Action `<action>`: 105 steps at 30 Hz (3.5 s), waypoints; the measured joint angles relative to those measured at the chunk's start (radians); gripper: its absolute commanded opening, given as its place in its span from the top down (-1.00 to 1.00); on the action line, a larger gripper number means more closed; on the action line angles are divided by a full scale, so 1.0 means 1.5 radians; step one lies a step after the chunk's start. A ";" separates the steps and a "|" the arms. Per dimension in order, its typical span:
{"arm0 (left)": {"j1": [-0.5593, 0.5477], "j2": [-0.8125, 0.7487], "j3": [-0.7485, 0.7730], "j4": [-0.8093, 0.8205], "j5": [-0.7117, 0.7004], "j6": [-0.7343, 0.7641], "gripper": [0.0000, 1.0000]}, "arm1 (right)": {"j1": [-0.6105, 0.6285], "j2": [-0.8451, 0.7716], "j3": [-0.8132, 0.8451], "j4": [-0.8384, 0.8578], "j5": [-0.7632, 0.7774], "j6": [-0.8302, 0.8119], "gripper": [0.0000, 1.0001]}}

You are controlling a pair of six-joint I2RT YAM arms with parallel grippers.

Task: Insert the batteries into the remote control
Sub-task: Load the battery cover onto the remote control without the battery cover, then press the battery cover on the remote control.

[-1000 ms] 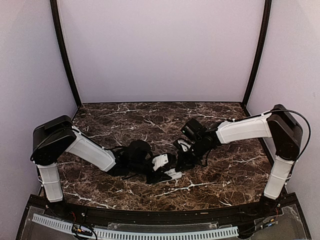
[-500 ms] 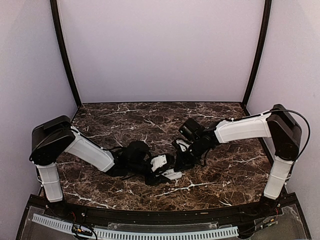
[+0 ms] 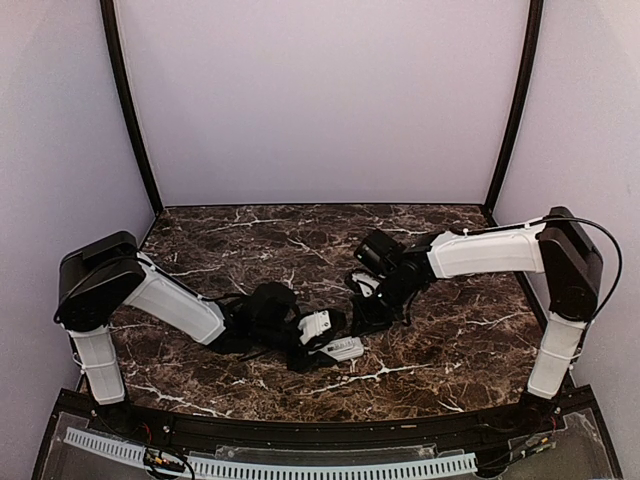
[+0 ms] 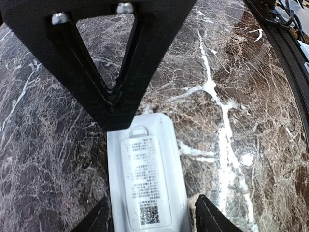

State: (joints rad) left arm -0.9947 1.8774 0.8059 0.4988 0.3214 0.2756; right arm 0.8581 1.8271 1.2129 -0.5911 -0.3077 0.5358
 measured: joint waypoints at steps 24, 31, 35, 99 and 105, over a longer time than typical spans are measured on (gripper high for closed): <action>0.000 -0.075 -0.059 -0.024 -0.034 -0.010 -0.19 | 0.026 0.027 -0.009 0.068 -0.039 0.014 1.00; 0.000 -0.075 -0.059 -0.025 -0.034 -0.010 -0.19 | 0.028 0.026 -0.010 0.069 -0.041 0.012 1.00; 0.000 -0.075 -0.059 -0.025 -0.036 -0.010 -0.19 | 0.028 0.020 0.007 0.043 -0.038 0.006 0.96; 0.007 -0.066 -0.060 -0.079 -0.039 -0.011 0.48 | -0.003 0.021 -0.022 0.030 -0.072 0.050 1.00; 0.009 -0.065 -0.059 -0.079 -0.034 -0.011 0.50 | 0.009 0.020 -0.022 0.029 -0.041 0.066 1.00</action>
State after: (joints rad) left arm -0.9810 1.7802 0.7174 0.3805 0.2703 0.2584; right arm 0.8722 1.8568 1.1805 -0.5476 -0.3695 0.6342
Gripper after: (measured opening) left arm 0.520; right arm 0.003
